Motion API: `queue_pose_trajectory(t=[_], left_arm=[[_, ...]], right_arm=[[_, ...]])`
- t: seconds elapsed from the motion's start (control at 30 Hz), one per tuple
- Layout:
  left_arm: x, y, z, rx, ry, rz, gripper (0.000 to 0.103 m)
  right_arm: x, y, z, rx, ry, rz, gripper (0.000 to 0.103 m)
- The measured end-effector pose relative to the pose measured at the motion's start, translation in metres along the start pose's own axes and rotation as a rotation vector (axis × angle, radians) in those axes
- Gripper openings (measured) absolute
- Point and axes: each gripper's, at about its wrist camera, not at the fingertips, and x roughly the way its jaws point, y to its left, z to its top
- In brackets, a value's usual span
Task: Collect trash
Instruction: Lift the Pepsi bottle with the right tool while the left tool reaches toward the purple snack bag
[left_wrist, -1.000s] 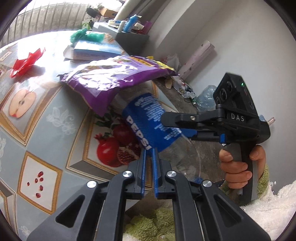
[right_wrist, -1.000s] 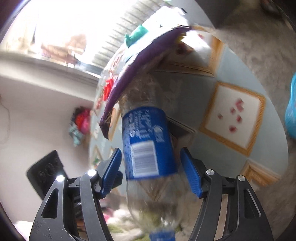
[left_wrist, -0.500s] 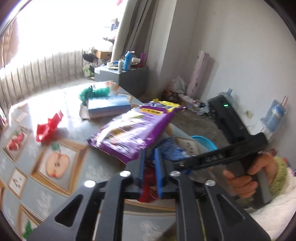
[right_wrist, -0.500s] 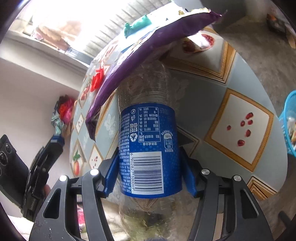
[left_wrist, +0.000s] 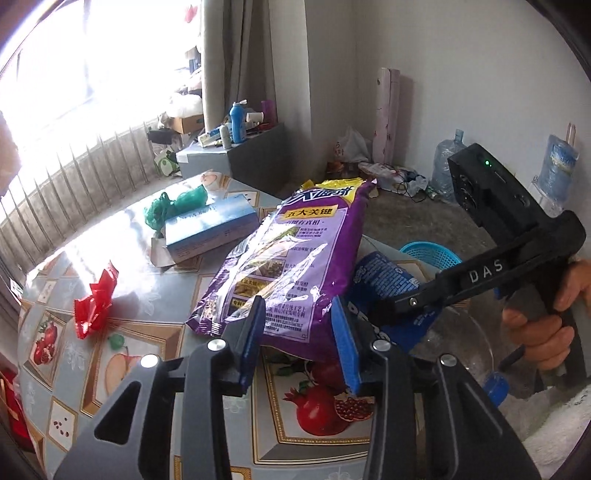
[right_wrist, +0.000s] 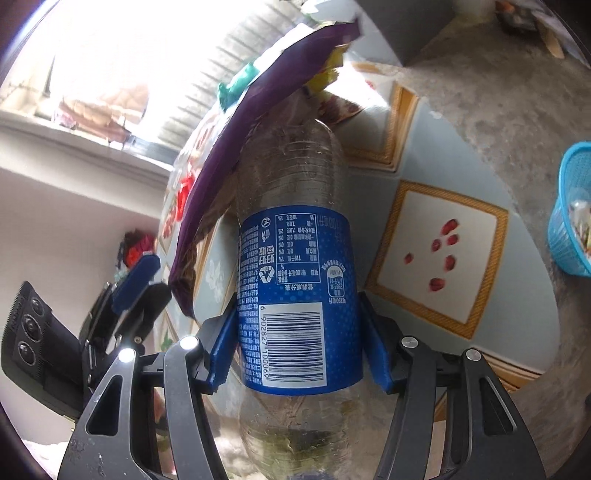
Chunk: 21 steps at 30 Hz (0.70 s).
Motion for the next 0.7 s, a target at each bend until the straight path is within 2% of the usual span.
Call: queue_pose_trajectory(t=[0.27, 0.53, 0.7], left_arm=[[0.007, -0.003, 0.005, -0.036, 0.033, 0.0, 0.036], [0.012, -0.01, 0.01, -0.003, 0.053, 0.024, 0.036], [0.016, -0.016, 0.011, 0.028, 0.059, 0.034, 0.045]], right_arm=[[-0.011, -0.025, 0.001, 0.047, -0.028, 0.051, 0.056], [-0.014, -0.034, 0.007, 0.082, -0.037, 0.103, 0.056], [-0.017, -0.039, 0.006, 0.086, -0.042, 0.115, 0.056]])
